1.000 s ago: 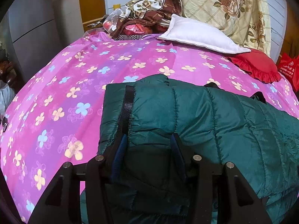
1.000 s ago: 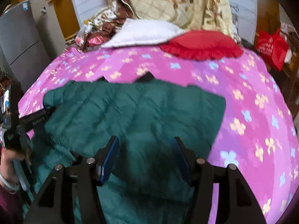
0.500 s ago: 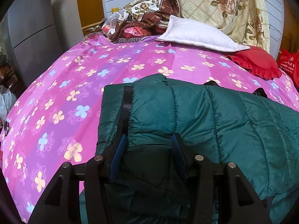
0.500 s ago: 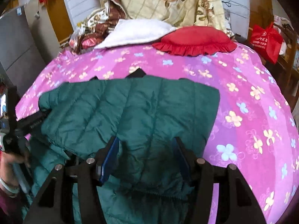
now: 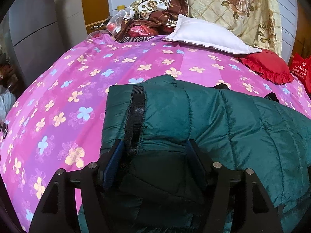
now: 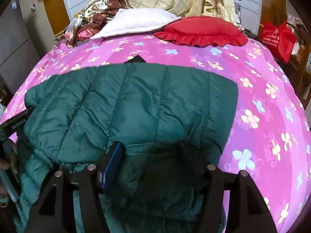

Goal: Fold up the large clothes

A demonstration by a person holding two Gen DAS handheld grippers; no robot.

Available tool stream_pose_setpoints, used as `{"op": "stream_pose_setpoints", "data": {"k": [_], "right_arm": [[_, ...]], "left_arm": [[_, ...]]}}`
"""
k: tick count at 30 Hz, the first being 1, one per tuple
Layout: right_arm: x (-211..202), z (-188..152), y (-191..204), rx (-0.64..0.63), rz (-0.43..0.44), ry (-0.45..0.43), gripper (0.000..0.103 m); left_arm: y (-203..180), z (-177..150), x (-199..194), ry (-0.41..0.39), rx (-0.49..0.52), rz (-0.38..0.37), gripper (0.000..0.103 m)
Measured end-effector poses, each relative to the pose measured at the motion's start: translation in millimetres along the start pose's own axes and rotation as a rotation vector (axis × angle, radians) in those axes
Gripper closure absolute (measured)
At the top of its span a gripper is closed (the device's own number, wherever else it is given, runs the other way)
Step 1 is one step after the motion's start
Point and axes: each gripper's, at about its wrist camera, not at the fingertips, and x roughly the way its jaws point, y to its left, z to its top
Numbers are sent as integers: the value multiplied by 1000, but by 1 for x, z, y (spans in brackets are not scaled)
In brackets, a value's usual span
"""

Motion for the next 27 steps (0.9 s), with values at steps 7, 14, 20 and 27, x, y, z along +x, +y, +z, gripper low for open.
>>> {"op": "stream_pose_setpoints", "data": {"k": [7, 14, 20, 27], "right_arm": [[-31, -7, -7, 57, 35, -59, 37], [-49, -10, -2, 59, 53, -80, 37], [-59, -17, 9, 24, 34, -60, 36], [-68, -40, 5, 58, 13, -18, 36]], "left_arm": [[2, 1, -16, -9, 6, 14, 55], [8, 0, -45, -48, 15, -9, 55], [16, -9, -69, -37, 24, -29, 55], [23, -30, -89, -14, 58, -28, 55]]}}
